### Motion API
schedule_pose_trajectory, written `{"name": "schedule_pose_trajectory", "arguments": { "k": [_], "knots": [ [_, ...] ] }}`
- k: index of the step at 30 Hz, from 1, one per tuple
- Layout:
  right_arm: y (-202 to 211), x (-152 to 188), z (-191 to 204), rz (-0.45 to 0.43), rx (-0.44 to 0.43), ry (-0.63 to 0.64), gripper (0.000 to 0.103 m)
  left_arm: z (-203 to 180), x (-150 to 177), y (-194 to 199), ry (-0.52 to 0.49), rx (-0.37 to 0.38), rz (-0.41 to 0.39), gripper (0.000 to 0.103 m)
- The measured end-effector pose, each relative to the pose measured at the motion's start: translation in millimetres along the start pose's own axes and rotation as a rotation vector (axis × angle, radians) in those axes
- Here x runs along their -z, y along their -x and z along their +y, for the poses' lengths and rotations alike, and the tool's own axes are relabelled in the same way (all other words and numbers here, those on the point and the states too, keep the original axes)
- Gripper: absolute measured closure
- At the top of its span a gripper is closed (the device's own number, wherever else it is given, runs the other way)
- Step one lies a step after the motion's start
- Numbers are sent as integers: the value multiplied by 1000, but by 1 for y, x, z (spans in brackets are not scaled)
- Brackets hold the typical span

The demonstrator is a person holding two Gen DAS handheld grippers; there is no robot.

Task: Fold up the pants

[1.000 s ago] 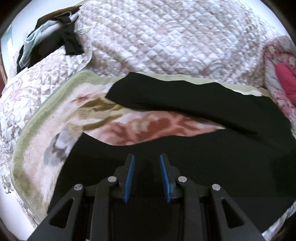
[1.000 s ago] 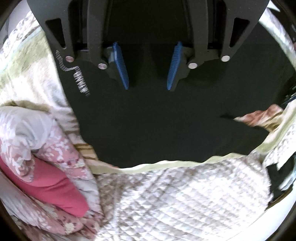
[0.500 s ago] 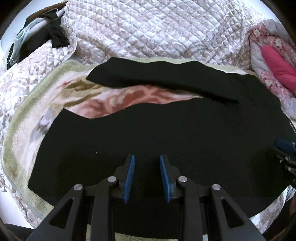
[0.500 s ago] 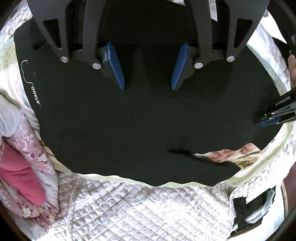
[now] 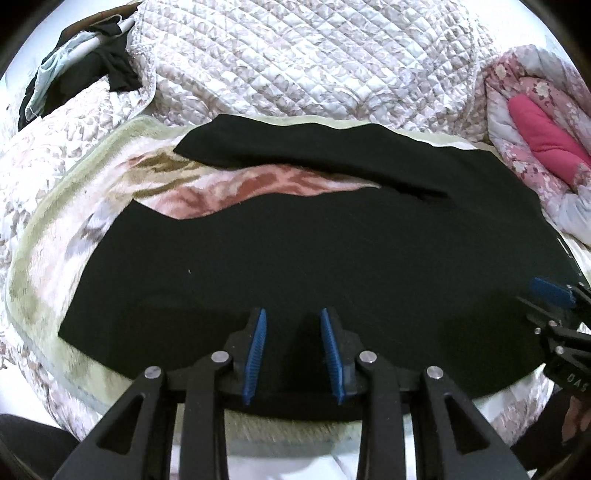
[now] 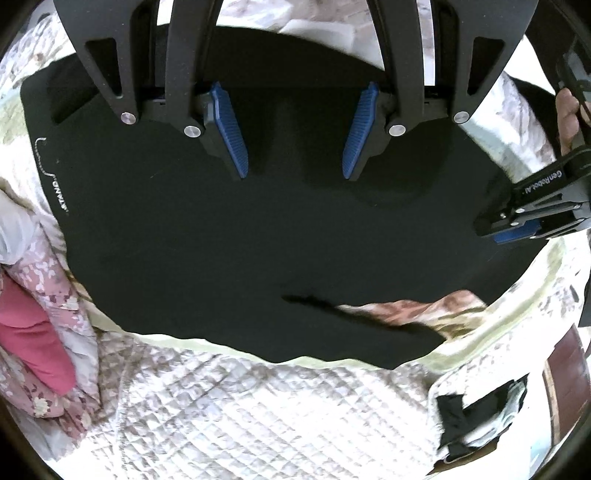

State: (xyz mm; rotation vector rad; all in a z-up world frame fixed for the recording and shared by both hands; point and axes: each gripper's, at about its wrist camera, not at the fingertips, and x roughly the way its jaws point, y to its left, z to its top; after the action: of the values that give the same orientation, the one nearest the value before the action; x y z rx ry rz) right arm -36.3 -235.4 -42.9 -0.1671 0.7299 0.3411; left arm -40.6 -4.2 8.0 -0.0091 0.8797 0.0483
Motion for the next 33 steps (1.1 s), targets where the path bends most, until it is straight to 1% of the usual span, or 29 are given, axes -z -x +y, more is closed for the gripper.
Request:
{"name": "schedule_pose_trajectory", "arguments": {
  "k": [4, 7, 10, 14, 19, 24, 29, 33],
  "knots": [
    [-1, 7, 8, 14, -4, 20, 49, -3, 6, 5, -7, -1, -1, 69],
    [-10, 13, 11, 51, 6, 36, 48, -3, 9, -2, -14, 5, 28, 66],
    [-7, 11, 11, 41, 12, 39, 48, -3, 11, -2, -21, -2, 26, 66],
    [-3, 9, 7, 13, 13, 16, 48, 2, 8, 2, -5, -13, 22, 66],
    [-3, -1, 3, 2, 19, -1, 48, 11, -5, 6, 5, -39, -10, 66],
    [-5, -14, -7, 1, 23, -32, 48, 15, -21, 6, 3, -47, -36, 65],
    [-6, -27, -22, -4, 22, -72, 48, 15, -35, 3, -15, -51, -45, 65],
    [-7, -37, -36, 2, 17, -101, 48, 13, -44, -3, -39, -36, -34, 65]
  ]
}}
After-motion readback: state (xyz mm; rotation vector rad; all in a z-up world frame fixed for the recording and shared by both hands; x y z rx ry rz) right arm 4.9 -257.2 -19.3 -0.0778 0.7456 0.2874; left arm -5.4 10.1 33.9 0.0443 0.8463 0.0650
